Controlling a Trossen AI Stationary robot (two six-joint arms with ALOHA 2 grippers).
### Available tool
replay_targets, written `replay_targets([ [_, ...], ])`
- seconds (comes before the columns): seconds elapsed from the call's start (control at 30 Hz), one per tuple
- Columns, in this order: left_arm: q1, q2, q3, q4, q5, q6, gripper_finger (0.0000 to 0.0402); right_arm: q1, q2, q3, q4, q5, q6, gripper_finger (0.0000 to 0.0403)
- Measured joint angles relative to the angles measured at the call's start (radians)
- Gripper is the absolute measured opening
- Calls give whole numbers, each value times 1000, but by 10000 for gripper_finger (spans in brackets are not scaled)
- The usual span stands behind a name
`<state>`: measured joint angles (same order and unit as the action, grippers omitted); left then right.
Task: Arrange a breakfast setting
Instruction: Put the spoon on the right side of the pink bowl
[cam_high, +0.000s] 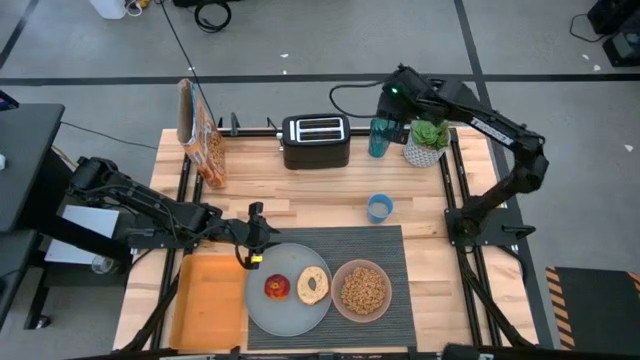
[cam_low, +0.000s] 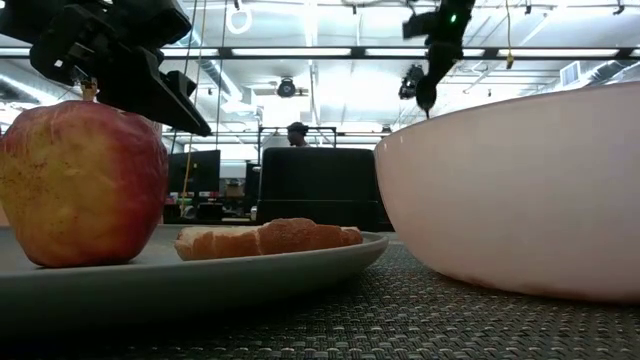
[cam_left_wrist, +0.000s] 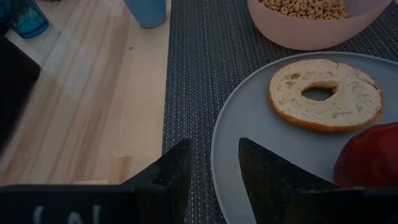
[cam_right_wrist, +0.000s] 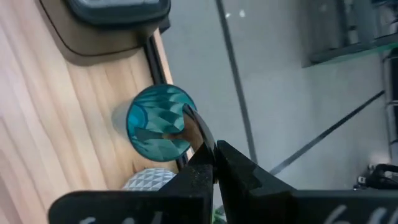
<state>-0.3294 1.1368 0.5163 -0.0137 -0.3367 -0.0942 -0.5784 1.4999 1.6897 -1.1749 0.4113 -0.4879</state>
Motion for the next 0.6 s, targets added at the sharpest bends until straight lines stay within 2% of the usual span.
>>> replay_targets([
  [0.33,0,0,0,0,0,1,141,168,-158,0,-7,93,135,20],
  [0.6,0,0,0,2,0,-8,141,291,-248,1,-17,80,230,20],
])
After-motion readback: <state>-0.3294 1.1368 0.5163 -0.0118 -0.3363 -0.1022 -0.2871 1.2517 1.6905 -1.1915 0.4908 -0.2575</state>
